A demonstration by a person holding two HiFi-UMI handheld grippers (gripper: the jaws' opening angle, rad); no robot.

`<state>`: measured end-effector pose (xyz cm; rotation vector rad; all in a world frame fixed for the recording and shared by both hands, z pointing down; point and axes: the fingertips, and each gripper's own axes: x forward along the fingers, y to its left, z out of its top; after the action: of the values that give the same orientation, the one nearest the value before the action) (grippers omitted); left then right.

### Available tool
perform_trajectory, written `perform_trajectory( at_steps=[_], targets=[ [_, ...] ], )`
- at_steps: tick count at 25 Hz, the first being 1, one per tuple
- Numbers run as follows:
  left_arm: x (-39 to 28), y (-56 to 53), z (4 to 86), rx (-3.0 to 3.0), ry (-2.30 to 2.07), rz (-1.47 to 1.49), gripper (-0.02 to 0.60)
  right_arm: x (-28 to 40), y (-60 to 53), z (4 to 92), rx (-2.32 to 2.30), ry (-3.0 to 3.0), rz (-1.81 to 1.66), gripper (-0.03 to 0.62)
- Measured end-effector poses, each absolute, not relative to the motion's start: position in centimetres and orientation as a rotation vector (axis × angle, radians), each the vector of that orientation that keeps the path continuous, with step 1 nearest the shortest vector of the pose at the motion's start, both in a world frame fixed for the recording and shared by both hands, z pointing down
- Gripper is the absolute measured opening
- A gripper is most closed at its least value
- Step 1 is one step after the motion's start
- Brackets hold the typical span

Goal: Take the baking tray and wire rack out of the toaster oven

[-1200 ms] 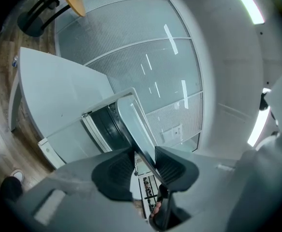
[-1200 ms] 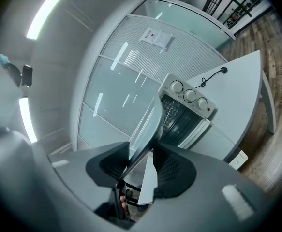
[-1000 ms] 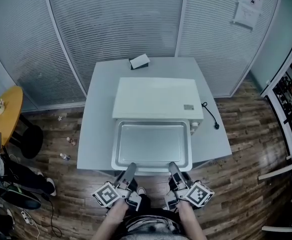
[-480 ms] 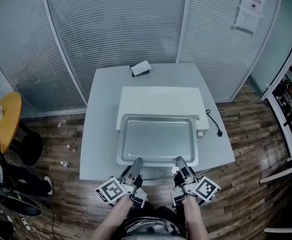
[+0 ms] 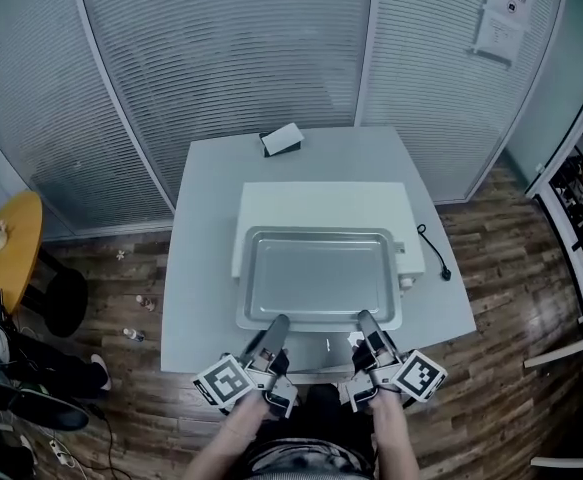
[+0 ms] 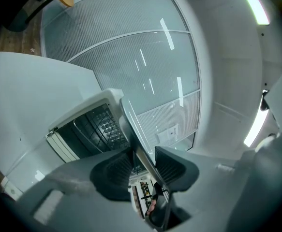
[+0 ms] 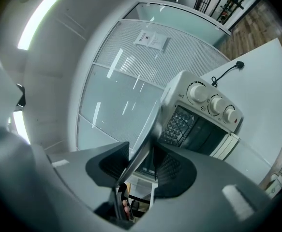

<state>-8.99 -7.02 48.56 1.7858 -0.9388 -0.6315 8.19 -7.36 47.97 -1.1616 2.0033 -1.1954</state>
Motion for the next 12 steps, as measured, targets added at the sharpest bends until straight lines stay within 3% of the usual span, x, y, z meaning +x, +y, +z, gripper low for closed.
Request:
perform_trajectory(
  at_steps=[12],
  targets=[
    [-8.0,-11.7,48.6,1.753,-1.028,-0.677,0.137,8.4,-13.3,47.4,-1.095,2.081,-1.235,0.170]
  ],
)
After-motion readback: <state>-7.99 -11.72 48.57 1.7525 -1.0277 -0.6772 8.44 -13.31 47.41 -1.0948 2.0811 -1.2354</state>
